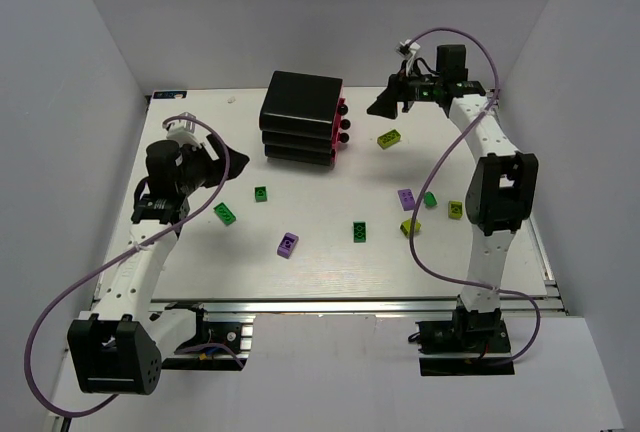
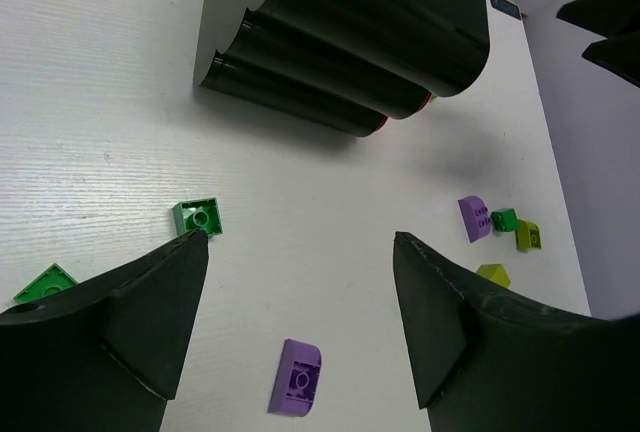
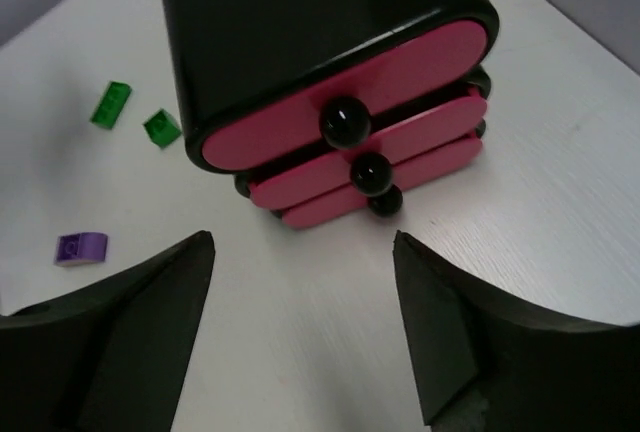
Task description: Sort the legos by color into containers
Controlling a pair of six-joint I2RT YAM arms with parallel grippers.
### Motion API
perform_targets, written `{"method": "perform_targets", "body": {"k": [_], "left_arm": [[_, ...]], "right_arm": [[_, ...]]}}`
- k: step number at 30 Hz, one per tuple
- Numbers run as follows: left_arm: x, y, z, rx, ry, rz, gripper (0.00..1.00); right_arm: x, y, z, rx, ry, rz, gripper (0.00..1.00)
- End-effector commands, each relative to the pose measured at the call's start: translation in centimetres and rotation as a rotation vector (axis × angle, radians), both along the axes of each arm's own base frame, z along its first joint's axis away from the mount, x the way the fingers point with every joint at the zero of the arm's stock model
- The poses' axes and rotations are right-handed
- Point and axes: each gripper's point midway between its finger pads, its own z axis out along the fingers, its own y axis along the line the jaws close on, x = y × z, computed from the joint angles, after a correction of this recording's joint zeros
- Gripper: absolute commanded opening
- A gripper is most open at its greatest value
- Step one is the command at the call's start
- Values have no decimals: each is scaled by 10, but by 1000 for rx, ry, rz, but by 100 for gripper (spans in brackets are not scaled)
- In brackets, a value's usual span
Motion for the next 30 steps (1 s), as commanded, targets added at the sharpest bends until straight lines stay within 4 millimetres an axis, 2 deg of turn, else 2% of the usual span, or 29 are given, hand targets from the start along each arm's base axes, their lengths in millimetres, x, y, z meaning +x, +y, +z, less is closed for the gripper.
{"method": "perform_targets", "body": {"k": [1, 2, 4, 11, 22, 23, 24, 30], "left_arm": [[1, -7, 18, -18, -49, -32, 84], [1, -7, 18, -25, -48, -31, 84], [1, -9, 16, -40, -45, -32, 85], [4, -12, 17, -58, -38, -46, 85], [3, -15, 12, -80, -14, -52, 86], [4, -15, 13, -83, -12, -51, 86], [4, -15, 13, -82, -13, -52, 86], [4, -15, 12, -83, -6, -47, 86]], "right_arm": [[0, 25, 27, 141, -50, 154, 81], [4, 29, 18, 142, -30, 161, 83], [9, 40, 11, 135, -43, 170, 84], [27, 54, -16, 119, -133, 175, 86], [49, 77, -34, 117, -226, 154, 83], [53, 73, -39, 115, -219, 146, 82], [49, 83, -37, 122, -233, 172, 81], [47, 92, -44, 142, -245, 218, 73]]}}
